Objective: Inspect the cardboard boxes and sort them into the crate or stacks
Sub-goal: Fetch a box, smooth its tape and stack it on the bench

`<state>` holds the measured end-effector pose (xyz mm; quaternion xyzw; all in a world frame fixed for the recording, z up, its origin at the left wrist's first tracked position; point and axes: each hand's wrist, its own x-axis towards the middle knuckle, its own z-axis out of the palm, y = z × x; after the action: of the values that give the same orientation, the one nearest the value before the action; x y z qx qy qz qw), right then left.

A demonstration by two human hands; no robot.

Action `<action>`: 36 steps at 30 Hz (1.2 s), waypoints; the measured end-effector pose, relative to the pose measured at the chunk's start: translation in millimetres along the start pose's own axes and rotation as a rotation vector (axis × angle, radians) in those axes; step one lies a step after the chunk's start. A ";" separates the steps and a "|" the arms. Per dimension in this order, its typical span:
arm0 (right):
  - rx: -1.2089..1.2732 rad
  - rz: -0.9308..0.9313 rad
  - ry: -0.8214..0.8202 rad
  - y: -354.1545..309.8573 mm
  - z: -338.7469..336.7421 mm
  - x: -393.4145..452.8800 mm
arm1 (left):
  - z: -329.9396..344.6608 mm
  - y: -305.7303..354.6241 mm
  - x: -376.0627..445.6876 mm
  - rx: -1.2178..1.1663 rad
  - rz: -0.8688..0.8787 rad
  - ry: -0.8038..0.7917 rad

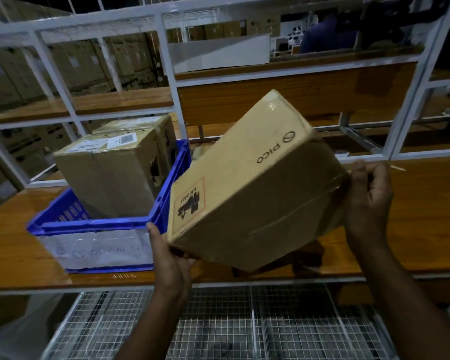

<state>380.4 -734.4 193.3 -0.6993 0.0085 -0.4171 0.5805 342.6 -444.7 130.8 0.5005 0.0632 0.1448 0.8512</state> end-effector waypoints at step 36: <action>0.510 0.410 -0.514 42.7 71.7 60.5 | 4.1 57.3 116.9 0.345 0.280 -0.079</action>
<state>482.6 -720.6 194.6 -0.5982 -0.1013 -0.0932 0.7895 444.2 -385.6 187.0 0.6479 -0.0164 0.2291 0.7263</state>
